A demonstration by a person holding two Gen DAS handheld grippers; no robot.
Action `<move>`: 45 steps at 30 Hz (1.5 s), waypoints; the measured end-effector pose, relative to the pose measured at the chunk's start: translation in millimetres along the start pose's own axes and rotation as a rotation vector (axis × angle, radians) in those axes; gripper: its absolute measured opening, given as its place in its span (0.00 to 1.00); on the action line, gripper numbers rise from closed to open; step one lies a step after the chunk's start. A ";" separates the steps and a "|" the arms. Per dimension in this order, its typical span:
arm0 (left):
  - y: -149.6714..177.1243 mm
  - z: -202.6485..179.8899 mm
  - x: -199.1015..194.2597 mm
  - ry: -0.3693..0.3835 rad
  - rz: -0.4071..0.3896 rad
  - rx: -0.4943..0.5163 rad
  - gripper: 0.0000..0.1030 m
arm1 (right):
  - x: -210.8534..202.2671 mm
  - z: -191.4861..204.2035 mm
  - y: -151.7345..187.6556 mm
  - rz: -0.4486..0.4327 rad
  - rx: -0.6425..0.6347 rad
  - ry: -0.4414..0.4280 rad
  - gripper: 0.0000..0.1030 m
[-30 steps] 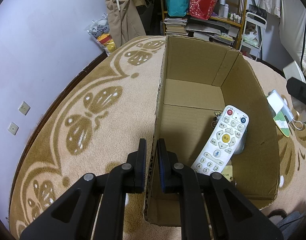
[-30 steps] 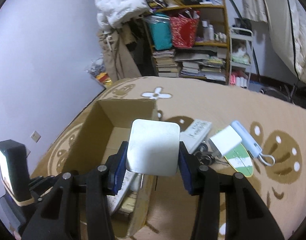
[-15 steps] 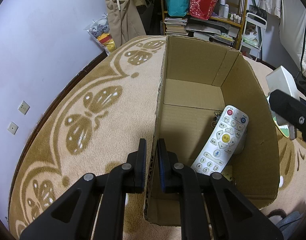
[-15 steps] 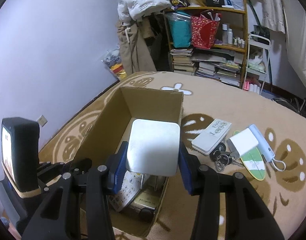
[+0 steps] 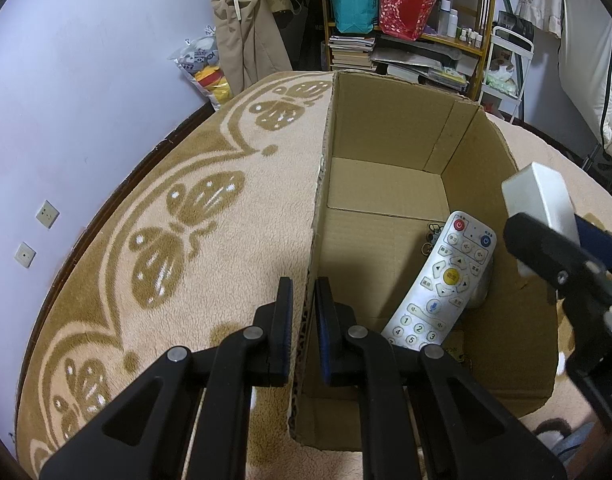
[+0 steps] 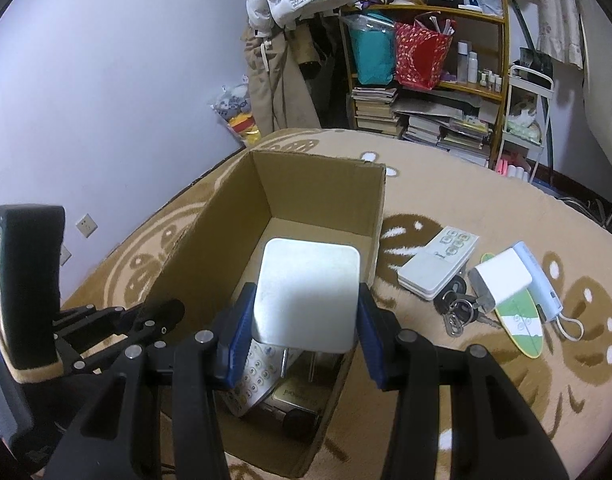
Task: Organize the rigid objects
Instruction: 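Lower the charger into the box and open the right tool, then move the open right tool back over the light-blue power bank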
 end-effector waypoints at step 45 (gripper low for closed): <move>-2.1 0.3 -1.7 0.000 0.003 -0.012 0.11 | -19.2 -63.3 -48.4 -0.079 0.114 0.096 0.90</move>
Point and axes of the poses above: each gripper's, at about its wrist camera, not at the fingertips, and x roughly the way its jaws point, z to its left, y to its underside, the point moved 5 cm from there along x, roughly the way its jaws point, and after that the axes turned 1 degree about x, right-handed, at the moved point
